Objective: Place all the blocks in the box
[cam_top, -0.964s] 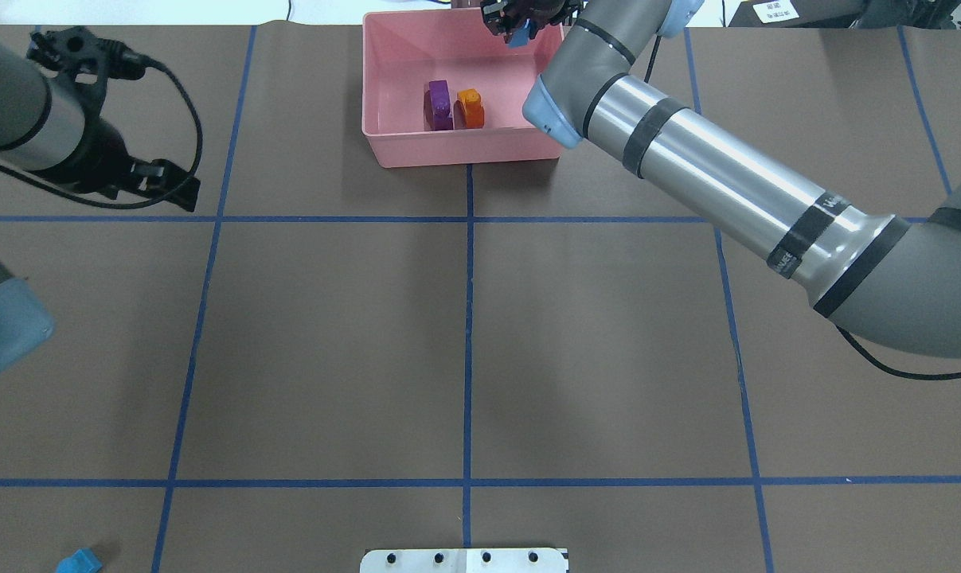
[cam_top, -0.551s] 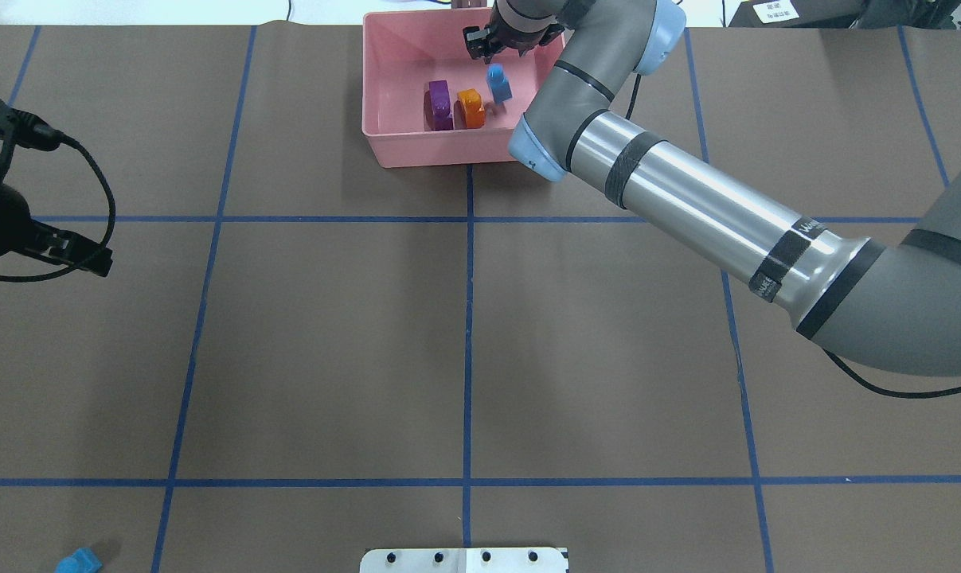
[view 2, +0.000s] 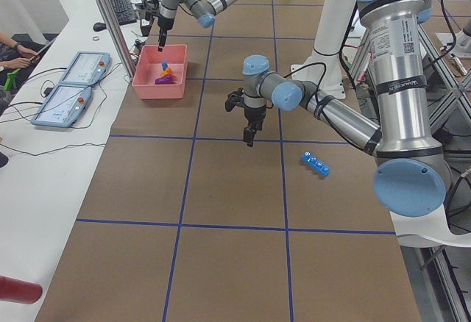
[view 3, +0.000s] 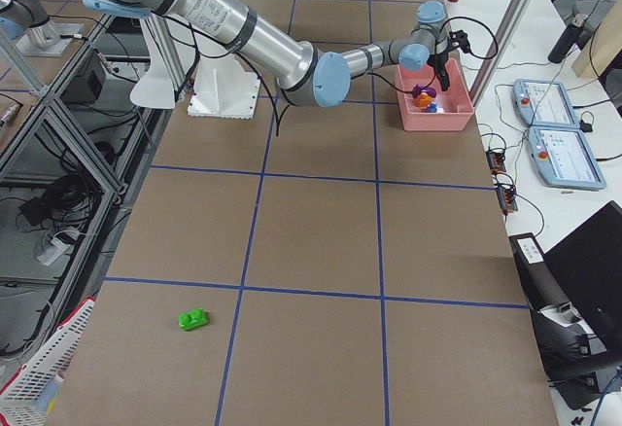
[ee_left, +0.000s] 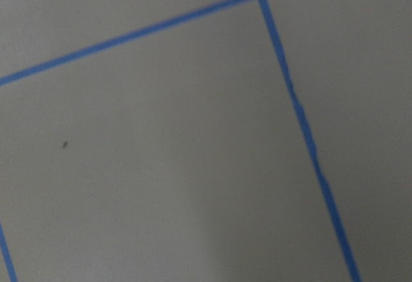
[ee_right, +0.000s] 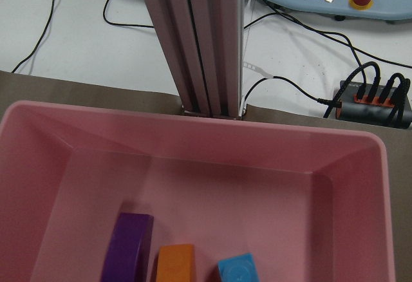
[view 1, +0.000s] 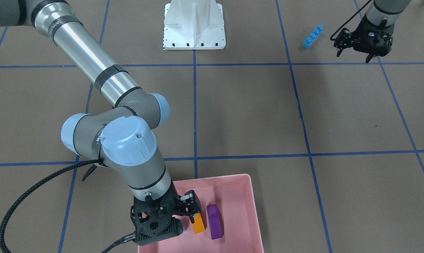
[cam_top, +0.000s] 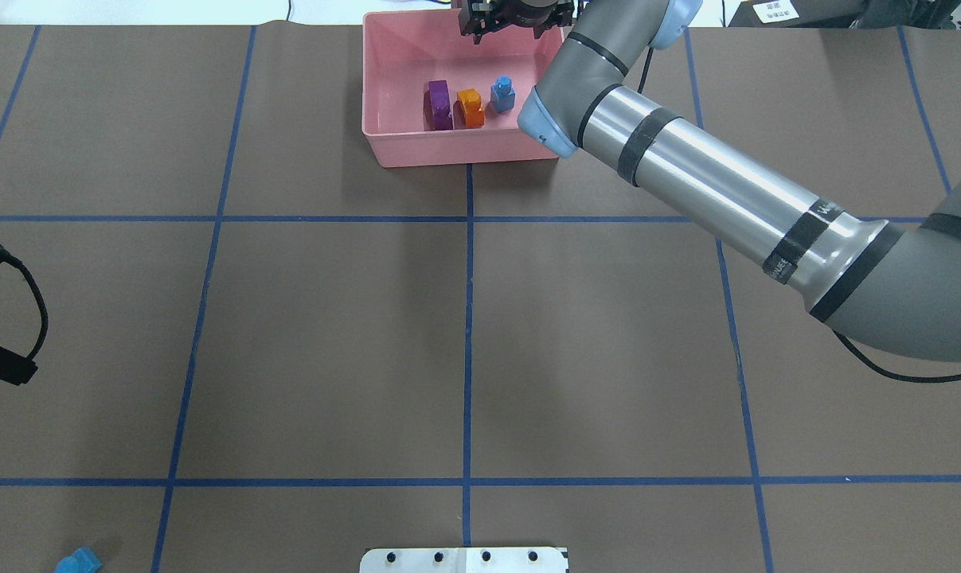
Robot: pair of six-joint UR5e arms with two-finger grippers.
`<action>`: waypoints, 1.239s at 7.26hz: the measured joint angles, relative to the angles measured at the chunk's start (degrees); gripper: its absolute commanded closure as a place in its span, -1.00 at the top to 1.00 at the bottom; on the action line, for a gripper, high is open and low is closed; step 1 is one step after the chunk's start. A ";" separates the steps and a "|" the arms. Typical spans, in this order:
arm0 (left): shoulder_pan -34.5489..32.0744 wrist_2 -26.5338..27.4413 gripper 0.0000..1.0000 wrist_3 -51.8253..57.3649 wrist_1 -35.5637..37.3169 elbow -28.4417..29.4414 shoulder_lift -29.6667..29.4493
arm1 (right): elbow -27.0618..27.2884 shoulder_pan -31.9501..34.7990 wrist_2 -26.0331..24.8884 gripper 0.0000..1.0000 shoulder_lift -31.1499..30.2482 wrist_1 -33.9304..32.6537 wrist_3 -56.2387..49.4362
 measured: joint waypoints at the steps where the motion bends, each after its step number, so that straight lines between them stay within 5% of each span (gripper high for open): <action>1: 3.30 -0.34 1.00 0.45 -1.95 -0.36 2.95 | 5.97 1.18 2.76 0.98 -0.99 -6.86 0.17; 4: 16.82 -0.51 1.00 -0.20 -7.17 -0.71 8.83 | 25.32 4.91 7.34 0.98 -8.60 -24.97 -1.33; 6: 26.06 -0.11 1.00 -4.98 -7.75 -0.96 9.34 | 34.68 8.55 11.45 0.98 -17.82 -27.28 -5.68; 9: 34.84 2.03 1.00 -11.59 -7.82 -0.42 9.20 | 39.74 12.30 15.21 0.98 -25.00 -27.56 -10.82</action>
